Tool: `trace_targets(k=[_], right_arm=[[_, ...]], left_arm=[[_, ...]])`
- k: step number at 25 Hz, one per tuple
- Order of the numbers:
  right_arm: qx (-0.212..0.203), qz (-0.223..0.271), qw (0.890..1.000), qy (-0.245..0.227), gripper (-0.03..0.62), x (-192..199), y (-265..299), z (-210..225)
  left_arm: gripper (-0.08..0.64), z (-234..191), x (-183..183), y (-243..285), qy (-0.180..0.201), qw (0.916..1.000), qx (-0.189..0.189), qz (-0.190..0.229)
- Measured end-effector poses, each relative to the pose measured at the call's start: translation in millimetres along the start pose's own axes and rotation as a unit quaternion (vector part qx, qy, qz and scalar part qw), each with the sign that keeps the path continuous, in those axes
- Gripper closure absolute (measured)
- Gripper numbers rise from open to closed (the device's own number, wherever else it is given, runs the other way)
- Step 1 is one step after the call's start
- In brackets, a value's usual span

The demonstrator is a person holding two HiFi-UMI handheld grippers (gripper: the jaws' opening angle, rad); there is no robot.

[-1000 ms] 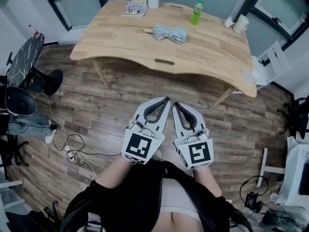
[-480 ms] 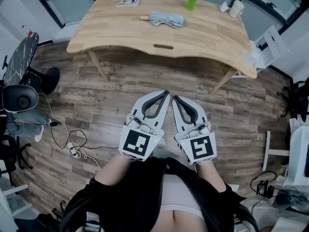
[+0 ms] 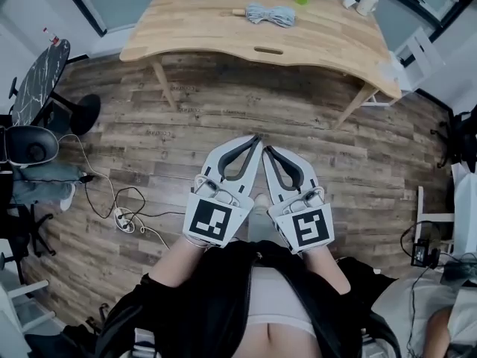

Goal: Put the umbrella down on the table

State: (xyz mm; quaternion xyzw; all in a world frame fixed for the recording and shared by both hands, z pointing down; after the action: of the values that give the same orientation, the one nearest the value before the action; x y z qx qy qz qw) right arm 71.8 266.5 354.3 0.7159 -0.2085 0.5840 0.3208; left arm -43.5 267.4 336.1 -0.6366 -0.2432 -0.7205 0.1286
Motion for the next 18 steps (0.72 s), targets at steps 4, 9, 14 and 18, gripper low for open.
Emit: trace_targets(k=[4,9,14,18], right_arm=[[0.005,0.010,1.000,0.002,0.560,-6,-17,-43],[0.019,0.015,1.000,-0.006,0.560,-12,-41,-85],[0.031,0.023,0.999,-0.014,0.560,-19,-64,-112],[0.037,0.028,0.999,-0.017,0.560,-22,-79,-130]], left_arm=[[0.553,5,4,-44,0.001,1.0000,-0.001,0.004],[0.552,15,10,-90,0.006,0.9999,0.004,0.014],[0.554,28,14,-124,0.005,0.9998,0.007,0.016],[0.554,35,17,-146,-0.005,0.9998,0.007,0.020]])
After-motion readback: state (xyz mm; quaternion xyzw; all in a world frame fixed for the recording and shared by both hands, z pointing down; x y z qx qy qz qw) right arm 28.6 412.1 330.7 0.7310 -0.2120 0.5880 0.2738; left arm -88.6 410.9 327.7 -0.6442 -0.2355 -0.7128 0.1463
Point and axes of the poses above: the fingertips, and each gripper's own axes: y forward along the fingers, z to its right, x out of its underside, the point moved 8 cm from there along -y, backward along the fingers, and after that the axes turned 10 degrees about -z, right-handed, at the moved point
